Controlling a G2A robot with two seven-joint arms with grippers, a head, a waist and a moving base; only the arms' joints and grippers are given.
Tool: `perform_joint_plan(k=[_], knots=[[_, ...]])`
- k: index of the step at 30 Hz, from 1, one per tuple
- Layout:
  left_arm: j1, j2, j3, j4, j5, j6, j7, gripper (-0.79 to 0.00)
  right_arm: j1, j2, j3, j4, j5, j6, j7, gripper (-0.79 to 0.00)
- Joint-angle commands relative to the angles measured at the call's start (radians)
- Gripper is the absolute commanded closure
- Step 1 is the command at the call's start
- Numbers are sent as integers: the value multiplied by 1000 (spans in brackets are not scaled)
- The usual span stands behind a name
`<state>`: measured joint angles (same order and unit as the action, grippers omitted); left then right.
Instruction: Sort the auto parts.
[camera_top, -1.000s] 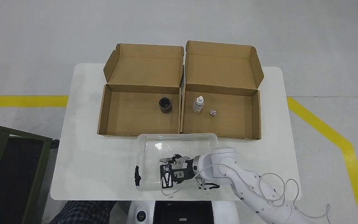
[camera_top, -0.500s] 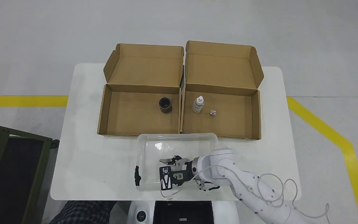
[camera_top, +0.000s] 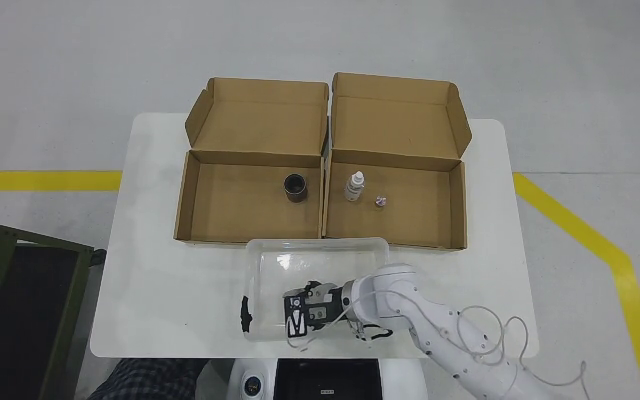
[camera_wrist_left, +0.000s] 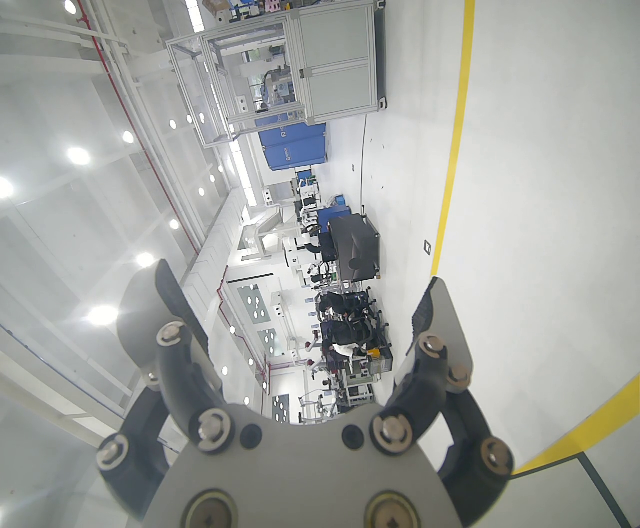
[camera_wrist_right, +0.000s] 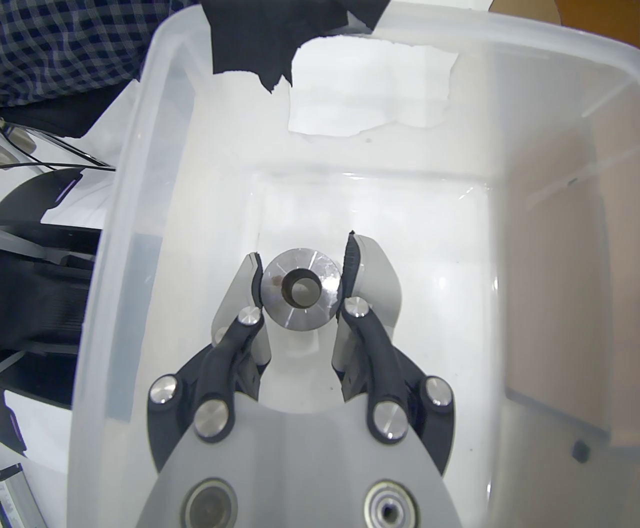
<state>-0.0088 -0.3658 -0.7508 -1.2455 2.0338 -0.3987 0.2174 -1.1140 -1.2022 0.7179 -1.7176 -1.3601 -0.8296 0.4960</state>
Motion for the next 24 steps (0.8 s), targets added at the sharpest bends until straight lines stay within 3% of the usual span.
perform_joint_plan(k=[1,24], knots=[[0,0,0,0,0,0,0,-785,-1,1,6,6,13,2,-14,0],[0,0,0,0,0,0,0,-785,-8,21,121,-95,59,31,-186,0]])
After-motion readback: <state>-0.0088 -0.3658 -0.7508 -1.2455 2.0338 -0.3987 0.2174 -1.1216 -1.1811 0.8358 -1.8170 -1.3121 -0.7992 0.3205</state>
